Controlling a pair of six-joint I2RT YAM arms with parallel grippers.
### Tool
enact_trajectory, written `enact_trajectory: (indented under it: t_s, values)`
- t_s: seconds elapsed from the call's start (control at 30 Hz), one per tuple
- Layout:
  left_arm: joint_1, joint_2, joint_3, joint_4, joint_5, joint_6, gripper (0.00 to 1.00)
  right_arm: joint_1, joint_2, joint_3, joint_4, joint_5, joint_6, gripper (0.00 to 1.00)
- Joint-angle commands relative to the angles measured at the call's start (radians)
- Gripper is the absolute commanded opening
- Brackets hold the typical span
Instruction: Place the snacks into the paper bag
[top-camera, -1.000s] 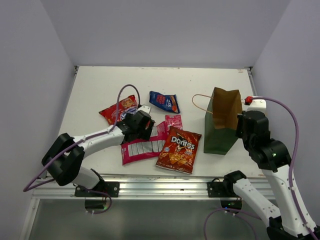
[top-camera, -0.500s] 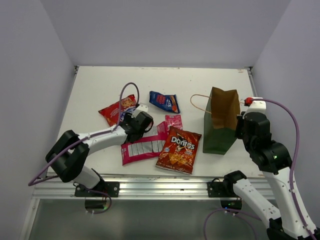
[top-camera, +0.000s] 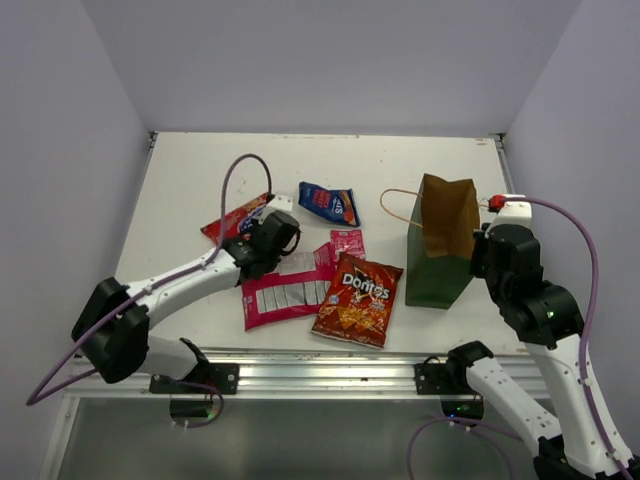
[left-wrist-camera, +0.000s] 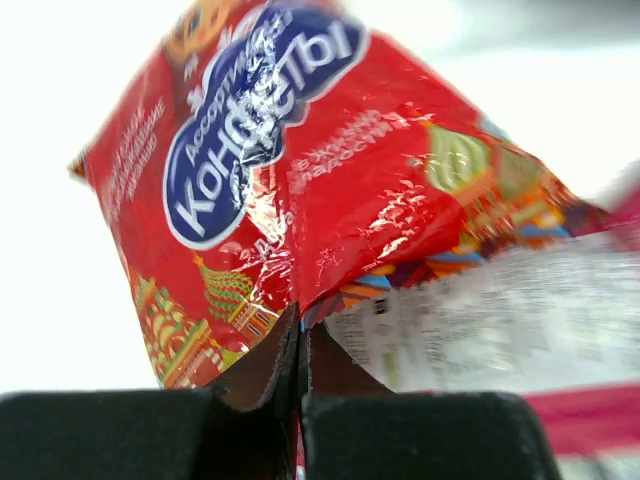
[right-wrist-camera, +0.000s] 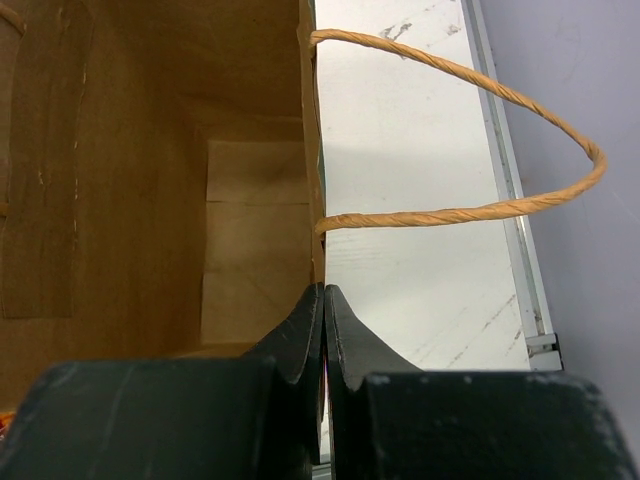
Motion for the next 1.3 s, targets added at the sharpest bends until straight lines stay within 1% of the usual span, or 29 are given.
enact_trajectory:
  t_s: [0.0, 0.03, 0.07, 0.1, 0.17, 0.2, 0.27, 0.3, 0.37, 0.4, 0.53, 0.67, 0.7, 0.77, 0.8, 0.87, 0.9, 0.93, 1.0, 1.07, 1.17, 1.23, 1.27]
  values:
    - [-0.003, -0.163, 0.184, 0.03, 0.158, -0.028, 0.0, 0.001, -0.001, -0.004, 0.034, -0.031, -0.015, 0.0]
    - [-0.003, -0.174, 0.254, 0.032, 0.196, -0.033, 0.0, 0.001, 0.0, -0.004, 0.034, -0.033, -0.017, 0.0]
    - [-0.003, -0.18, 0.293, 0.03, 0.273, -0.042, 0.0, 0.002, 0.0, -0.004, 0.034, -0.034, -0.017, 0.0]
    - [-0.004, -0.176, 0.367, 0.024, 0.307, -0.048, 0.0, 0.001, -0.001, -0.005, 0.035, -0.036, -0.017, 0.0]
    - [-0.007, -0.145, 0.442, 0.014, 0.393, -0.057, 0.0, 0.001, -0.003, -0.005, 0.035, -0.036, -0.017, 0.0]
    - [-0.012, -0.133, 0.506, 0.014, 0.419, -0.062, 0.0, 0.002, -0.006, -0.005, 0.035, -0.038, -0.018, 0.0]
    - [-0.019, -0.096, 0.564, 0.018, 0.485, -0.075, 0.0, 0.001, -0.007, -0.007, 0.037, -0.039, -0.018, 0.0]
    - [-0.029, -0.082, 0.625, 0.024, 0.505, -0.079, 0.0, 0.001, -0.006, -0.007, 0.037, -0.039, -0.018, 0.0]
    - [-0.048, -0.038, 0.69, 0.026, 0.533, -0.088, 0.0, 0.001, -0.007, -0.008, 0.038, -0.041, -0.02, 0.0]
    - [-0.073, -0.021, 0.759, 0.024, 0.549, -0.089, 0.0, 0.001, -0.009, -0.01, 0.037, -0.041, -0.018, 0.0]
    - [-0.157, 0.051, 0.908, 0.029, 0.556, -0.103, 0.0, 0.001, -0.01, -0.01, 0.037, -0.039, -0.018, 0.0]
    - [-0.249, 0.14, 1.054, 0.02, 0.49, -0.094, 0.0, 0.002, -0.018, -0.013, 0.038, -0.045, -0.018, 0.0]
    - [-0.28, 0.157, 1.121, 0.006, 0.476, -0.089, 0.0, 0.001, -0.021, -0.014, 0.037, -0.047, -0.018, 0.0]
    - [-0.306, 0.209, 1.193, -0.006, 0.452, -0.067, 0.0, 0.001, -0.027, -0.018, 0.04, -0.05, -0.018, 0.0]
    - [-0.314, 0.231, 1.277, -0.025, 0.438, -0.056, 0.0, 0.001, -0.029, -0.018, 0.04, -0.051, -0.02, 0.0]
    - [-0.331, 0.296, 1.374, -0.057, 0.413, -0.024, 0.0, 0.001, -0.032, -0.019, 0.04, -0.056, -0.02, 0.0]
    - [-0.335, 0.317, 1.461, -0.077, 0.401, -0.005, 0.0, 0.001, -0.032, -0.019, 0.04, -0.057, -0.018, 0.0]
    - [-0.342, 0.335, 1.5, -0.086, 0.386, 0.01, 0.0, 0.001, -0.032, -0.021, 0.04, -0.061, -0.018, 0.0]
    - [-0.352, 0.367, 1.564, -0.1, 0.334, 0.056, 0.0, 0.001, -0.038, -0.021, 0.04, -0.062, -0.018, 0.0]
    - [-0.354, 0.357, 1.557, -0.098, 0.274, 0.085, 0.0, 0.001, -0.041, -0.024, 0.04, -0.062, -0.018, 0.0]
    - [-0.354, 0.312, 1.493, -0.074, 0.228, 0.101, 0.0, 0.001, -0.04, -0.024, 0.043, -0.067, -0.018, 0.0]
    - [-0.354, 0.291, 1.444, -0.033, 0.241, 0.093, 0.0, 0.001, -0.035, -0.025, 0.045, -0.07, -0.018, 0.0]
    - [-0.354, 0.269, 1.413, 0.015, 0.272, 0.089, 0.0, 0.001, -0.035, -0.025, 0.045, -0.071, -0.018, 0.0]
